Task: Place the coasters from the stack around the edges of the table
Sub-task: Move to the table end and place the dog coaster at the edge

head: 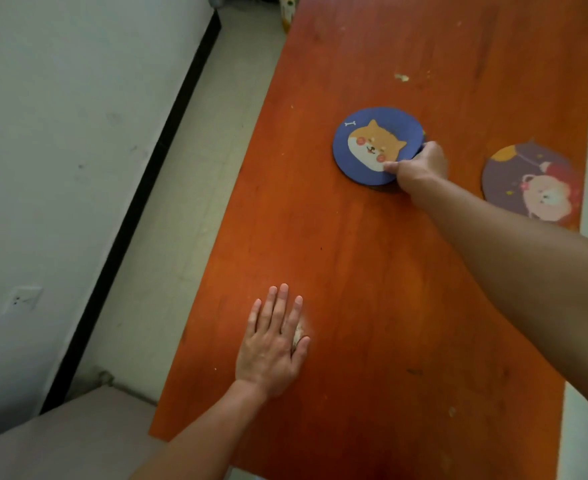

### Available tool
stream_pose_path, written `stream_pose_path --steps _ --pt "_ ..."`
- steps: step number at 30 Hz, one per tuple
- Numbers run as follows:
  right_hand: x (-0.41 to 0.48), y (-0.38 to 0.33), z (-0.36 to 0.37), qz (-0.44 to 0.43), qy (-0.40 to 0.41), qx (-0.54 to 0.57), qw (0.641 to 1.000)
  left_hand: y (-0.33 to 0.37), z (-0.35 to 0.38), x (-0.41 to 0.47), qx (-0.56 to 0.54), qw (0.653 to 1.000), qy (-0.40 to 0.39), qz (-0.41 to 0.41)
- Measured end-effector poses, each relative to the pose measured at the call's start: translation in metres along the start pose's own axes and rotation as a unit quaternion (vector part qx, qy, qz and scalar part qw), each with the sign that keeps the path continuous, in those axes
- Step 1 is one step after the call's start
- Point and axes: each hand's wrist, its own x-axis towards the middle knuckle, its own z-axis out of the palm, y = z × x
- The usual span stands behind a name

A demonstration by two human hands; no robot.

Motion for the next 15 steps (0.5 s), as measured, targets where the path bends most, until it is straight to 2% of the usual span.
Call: stream_pose_path --steps 3,8,12,15 --pt "-0.018 0.008 0.003 -0.013 -0.017 0.130 0.991 -0.001 0.000 0.000 0.005 1.000 0.000 -0.003" --pt "-0.075 0.039 -0.015 -0.069 -0.038 0.222 0.972 0.001 -0.004 -0.001 0.007 1.000 0.003 -0.002" --pt "-0.128 0.087 -0.030 -0.065 -0.049 0.232 0.969 0.002 -0.003 -0.003 0.006 1.000 0.013 -0.003" --pt "-0.179 0.130 -0.036 -0.018 -0.083 0.223 0.971 0.002 -0.001 -0.004 0.004 1.000 0.022 0.006"
